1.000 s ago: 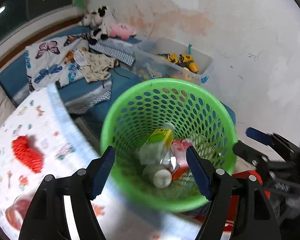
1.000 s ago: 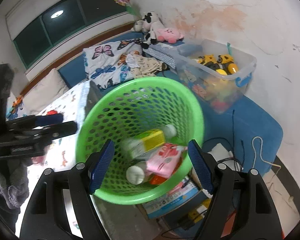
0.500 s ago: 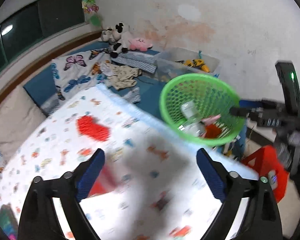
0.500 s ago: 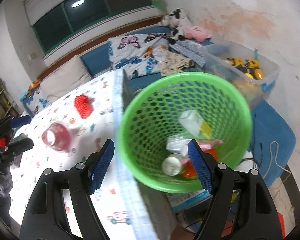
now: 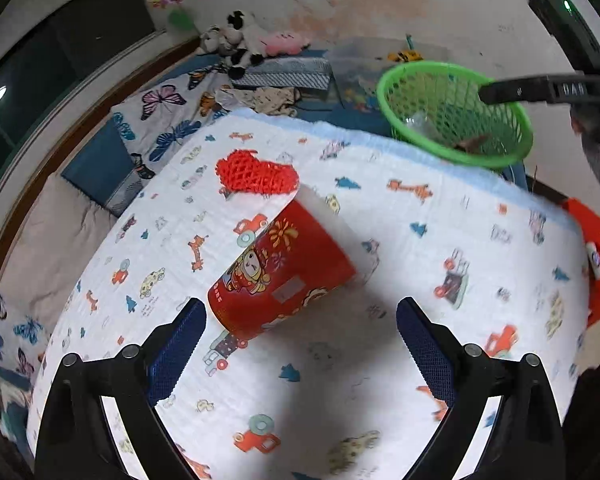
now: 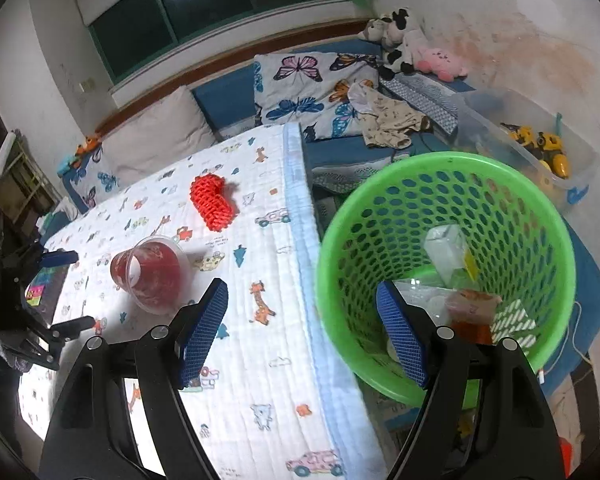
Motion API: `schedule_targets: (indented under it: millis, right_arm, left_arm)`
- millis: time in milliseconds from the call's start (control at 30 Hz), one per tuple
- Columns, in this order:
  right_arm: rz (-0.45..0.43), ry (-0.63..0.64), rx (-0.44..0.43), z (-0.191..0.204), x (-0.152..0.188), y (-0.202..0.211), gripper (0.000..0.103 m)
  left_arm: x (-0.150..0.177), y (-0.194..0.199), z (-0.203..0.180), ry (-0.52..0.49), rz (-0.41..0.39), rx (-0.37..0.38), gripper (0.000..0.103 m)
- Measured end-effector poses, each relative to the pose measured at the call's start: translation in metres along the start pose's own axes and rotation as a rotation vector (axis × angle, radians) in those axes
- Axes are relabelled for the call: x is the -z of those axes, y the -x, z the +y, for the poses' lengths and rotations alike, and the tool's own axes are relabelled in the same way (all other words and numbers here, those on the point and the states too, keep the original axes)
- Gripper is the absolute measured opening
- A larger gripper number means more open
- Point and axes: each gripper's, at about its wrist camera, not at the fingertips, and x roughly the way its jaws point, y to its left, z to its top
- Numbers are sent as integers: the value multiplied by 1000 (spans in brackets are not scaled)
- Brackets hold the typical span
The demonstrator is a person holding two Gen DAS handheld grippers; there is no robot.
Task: Collect trash
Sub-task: 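Move both tools back to the bed toward the red mesh net and red cup, then grasp the red mesh fruit net with the right tool while the left tool grasps the red plastic cup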
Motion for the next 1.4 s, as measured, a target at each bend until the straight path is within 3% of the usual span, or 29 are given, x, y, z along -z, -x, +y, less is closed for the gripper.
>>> schedule_targets:
  millis: [133,400,800,900,1100,1400]
  right_arm:
    - [16,0,-11,9,-4,-10,77]
    - [64,25,-25,29,-21,-40,77]
    - [116,58,-49,56,-48,-88,77]
    - [119,71,-61,64,-56,-98,77]
    - [125,105,-83,81,-72,-119,77]
    - [147,237,-107,128,-83,-169,72]
  left_arm:
    - [-3,-17,3,-79,13,-9,93]
    - [-15,-37,8,-180,5,54,93]
    - [-16,-74,6,-271,27,127,93]
    - [-16,-75,6,-242,-9,136,91]
    - [-9,-65,13,-135,-42,142,75]
    - [11,-50,21,17,-22,182,66]
